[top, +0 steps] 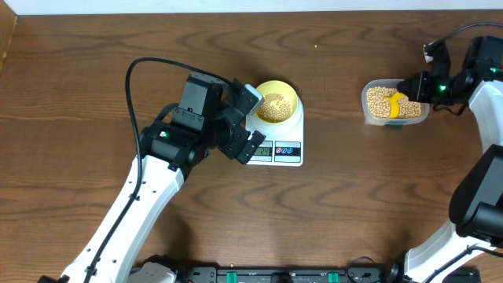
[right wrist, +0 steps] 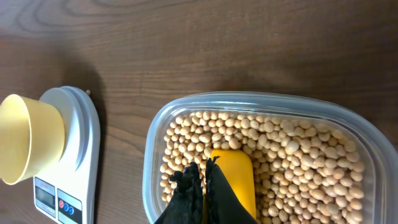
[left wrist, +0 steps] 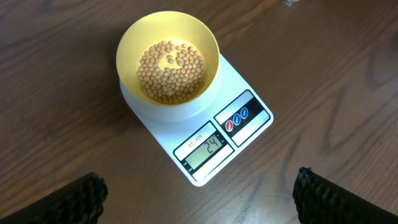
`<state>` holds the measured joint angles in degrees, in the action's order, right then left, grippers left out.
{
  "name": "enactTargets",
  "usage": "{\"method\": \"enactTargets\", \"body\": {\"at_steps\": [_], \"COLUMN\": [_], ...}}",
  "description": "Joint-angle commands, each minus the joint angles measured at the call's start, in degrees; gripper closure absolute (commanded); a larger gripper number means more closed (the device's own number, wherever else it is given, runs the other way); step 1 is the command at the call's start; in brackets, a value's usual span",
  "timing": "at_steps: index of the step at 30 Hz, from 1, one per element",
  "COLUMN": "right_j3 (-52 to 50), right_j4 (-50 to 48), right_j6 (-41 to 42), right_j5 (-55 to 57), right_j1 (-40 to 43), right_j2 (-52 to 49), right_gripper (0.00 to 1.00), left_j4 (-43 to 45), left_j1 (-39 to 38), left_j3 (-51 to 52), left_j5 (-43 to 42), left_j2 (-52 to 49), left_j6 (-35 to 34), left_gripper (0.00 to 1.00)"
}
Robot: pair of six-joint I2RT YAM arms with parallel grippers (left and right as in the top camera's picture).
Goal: Scoop item into bowl and weigh 50g on scale
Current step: 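Push the yellow scoop through the soybeans in the tub with the right gripper, then lift the filled scoop out of the tub with the right gripper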
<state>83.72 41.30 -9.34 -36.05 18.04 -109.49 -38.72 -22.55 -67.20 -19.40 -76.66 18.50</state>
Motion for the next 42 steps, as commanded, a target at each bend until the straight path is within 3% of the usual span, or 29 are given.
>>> {"method": "enactTargets", "body": {"at_steps": [1,9,42], "right_j3": [-0.7,-0.7,-0.7], "right_j4": [0.3,0.3,-3.0], "right_j6": [-0.6,-0.6,2.2], "right_j5": [-4.6,-17.1,-26.1], "right_j1": [1.4,4.6,15.8], "right_j2": [-2.3,-6.7,-6.8], "right_gripper": [0.99,0.99,0.99], "left_j4": [-0.1,-0.1,-0.1], "left_j1": [0.1,0.1,0.1], "left_j3": [0.4,0.4,0.4], "left_j5": [-0.5,-0.5,-0.5], "left_j2": [-0.4,-0.4,-0.4], "left_j6": [1.0,1.0,1.0], "left_gripper": [0.02,0.02,0.02]}}
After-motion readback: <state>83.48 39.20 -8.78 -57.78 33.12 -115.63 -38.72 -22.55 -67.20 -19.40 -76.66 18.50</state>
